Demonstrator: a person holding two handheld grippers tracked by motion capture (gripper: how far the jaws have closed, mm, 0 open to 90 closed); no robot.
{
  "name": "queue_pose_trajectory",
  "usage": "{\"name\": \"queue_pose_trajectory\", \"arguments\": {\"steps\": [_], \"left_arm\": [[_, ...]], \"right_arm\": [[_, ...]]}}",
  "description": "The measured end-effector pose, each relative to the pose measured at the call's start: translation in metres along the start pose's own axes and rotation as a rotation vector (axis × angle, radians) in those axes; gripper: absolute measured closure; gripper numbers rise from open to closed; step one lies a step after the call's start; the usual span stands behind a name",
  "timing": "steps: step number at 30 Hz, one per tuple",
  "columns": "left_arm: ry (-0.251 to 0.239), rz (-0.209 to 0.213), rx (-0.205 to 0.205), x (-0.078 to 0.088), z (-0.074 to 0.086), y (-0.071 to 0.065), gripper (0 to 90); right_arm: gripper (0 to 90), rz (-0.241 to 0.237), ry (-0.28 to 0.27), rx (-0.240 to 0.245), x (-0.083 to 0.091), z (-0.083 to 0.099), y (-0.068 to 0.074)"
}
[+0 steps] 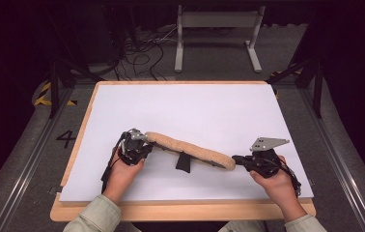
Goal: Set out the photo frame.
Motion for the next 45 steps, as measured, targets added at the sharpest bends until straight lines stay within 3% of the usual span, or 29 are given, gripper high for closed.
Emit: {"name": "queue_pose_trajectory", "arguments": {"steps": [3,6,12,14,18,23,31,32,35,39,42,45], "left_arm": [[-0.012,0.0,0.01,0.005,0.001,0.0,90.0],[-0.033,0.027,-0.024,0.016,0.001,-0.011,90.0],[-0.093,0.127,-0.165,0.035,0.002,-0.059,90.0],[-0.096,0.156,-0.197,0.034,0.002,-0.071,90.0],[-0.088,0.243,-0.218,0.027,0.0,-0.096,90.0],[-0.078,0.268,-0.282,0.016,-0.001,-0.123,90.0],[-0.064,0.283,-0.311,0.0,-0.001,-0.141,90.0],[-0.069,0.281,-0.329,-0.002,-0.001,-0.144,90.0],[-0.056,0.247,-0.36,-0.009,-0.001,-0.15,90.0],[-0.035,0.208,-0.324,-0.021,-0.001,-0.148,90.0],[-0.053,0.173,-0.343,-0.024,0.0,-0.153,89.9],[-0.04,0.152,-0.355,-0.03,0.002,-0.158,90.0]], "right_arm": [[90.0,-0.015,0.007,0.011,0.002,0.001,0.007],[90.0,-0.027,0.014,0.025,0.002,0.002,0.012],[90.0,-0.046,0.02,0.037,0.002,0.002,0.018],[90.0,-0.047,0.021,0.042,0.002,0.002,0.019],[90.0,-0.051,0.019,0.042,0.001,0.002,0.019],[90.0,-0.055,0.015,0.04,0.0,0.002,0.017],[90.0,-0.052,0.011,0.041,-0.001,0.002,0.015],[90.0,-0.05,0.006,0.043,-0.002,0.003,0.014],[90.0,-0.033,0.001,0.021,-0.002,0.005,0.007],[90.0,-0.023,-0.001,0.002,-0.001,0.007,0.001],[90.0,-0.023,-0.004,0.003,0.0,0.007,0.001],[90.0,-0.023,-0.005,0.003,0.0,0.007,0.001]]}}
Point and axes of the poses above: each handheld gripper's, and its own axes: x roughly backward along the jaws, z roughly out of its underside, y roughly to its left, the point moved 1 cm from there along -x, roughly forward along the jaws, and after that the axes turned 1 degree about y, right-handed, at the moved point
